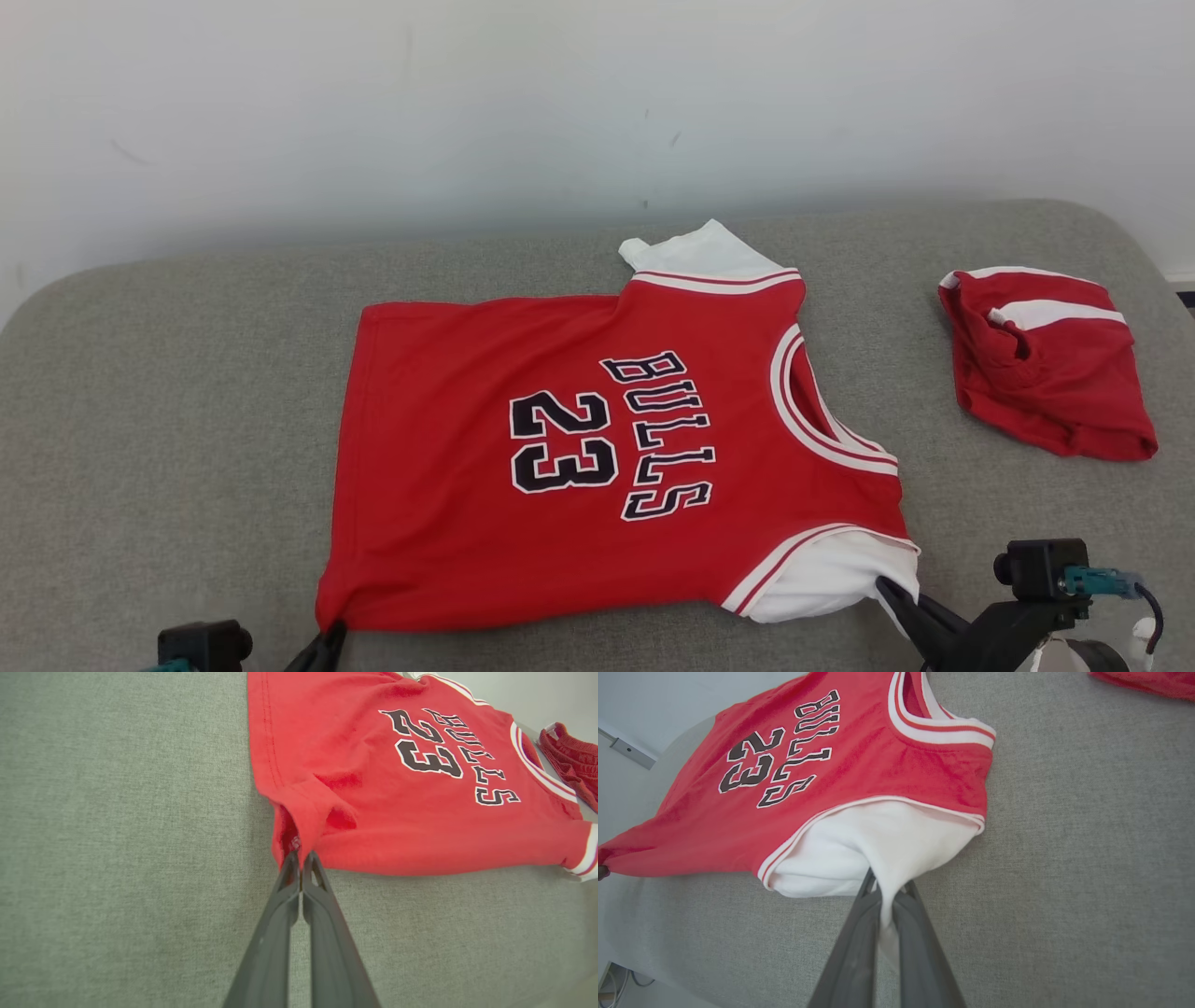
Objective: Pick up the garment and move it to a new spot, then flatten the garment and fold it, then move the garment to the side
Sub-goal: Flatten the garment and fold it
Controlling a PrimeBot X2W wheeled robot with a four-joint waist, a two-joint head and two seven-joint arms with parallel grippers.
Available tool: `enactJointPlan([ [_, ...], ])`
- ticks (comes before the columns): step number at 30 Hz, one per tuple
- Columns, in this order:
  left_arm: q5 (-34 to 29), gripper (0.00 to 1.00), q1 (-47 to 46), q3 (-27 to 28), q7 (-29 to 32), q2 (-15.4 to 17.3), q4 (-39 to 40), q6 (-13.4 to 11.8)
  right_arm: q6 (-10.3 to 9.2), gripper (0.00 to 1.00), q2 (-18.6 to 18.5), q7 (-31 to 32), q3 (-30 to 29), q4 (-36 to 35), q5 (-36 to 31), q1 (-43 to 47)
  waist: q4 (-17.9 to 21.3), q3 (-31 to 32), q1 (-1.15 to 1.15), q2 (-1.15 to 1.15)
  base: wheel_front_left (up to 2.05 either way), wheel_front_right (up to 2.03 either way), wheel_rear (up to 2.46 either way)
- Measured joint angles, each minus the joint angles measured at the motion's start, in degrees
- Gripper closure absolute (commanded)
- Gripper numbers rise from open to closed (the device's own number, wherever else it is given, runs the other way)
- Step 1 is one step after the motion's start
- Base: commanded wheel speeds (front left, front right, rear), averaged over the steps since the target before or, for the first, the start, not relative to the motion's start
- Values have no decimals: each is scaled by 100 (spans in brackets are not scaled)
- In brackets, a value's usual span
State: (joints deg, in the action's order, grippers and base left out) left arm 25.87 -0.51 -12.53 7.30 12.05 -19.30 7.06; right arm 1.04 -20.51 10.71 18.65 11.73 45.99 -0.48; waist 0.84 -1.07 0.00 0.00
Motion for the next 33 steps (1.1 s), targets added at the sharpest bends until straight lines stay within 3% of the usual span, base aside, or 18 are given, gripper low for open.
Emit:
enactJointPlan([
  [10, 396, 100, -307, -90, 350, 190, 363, 10, 98, 100, -337, 408, -171, -214, 131, -389, 23, 66, 0, 0, 0, 0, 0],
  [18, 810, 100, -1073, -382, 983, 465, 321, 11, 176, 100, -334, 1055, -99, 198, 364, -1299, 60, -75, 0, 0, 0, 0, 0],
  [25, 1187, 100, -1892, -487, 1490, 637, -179, 11, 201, 100, -194, 1631, 126, 824, 438, -2257, 80, -324, 0, 0, 0, 0, 0],
  [33, 1423, 100, -2551, -535, 1739, 615, -799, 11, 200, 100, 146, 2009, 336, 1513, 432, -3099, 140, -710, 1, 0, 0, 0, 0],
])
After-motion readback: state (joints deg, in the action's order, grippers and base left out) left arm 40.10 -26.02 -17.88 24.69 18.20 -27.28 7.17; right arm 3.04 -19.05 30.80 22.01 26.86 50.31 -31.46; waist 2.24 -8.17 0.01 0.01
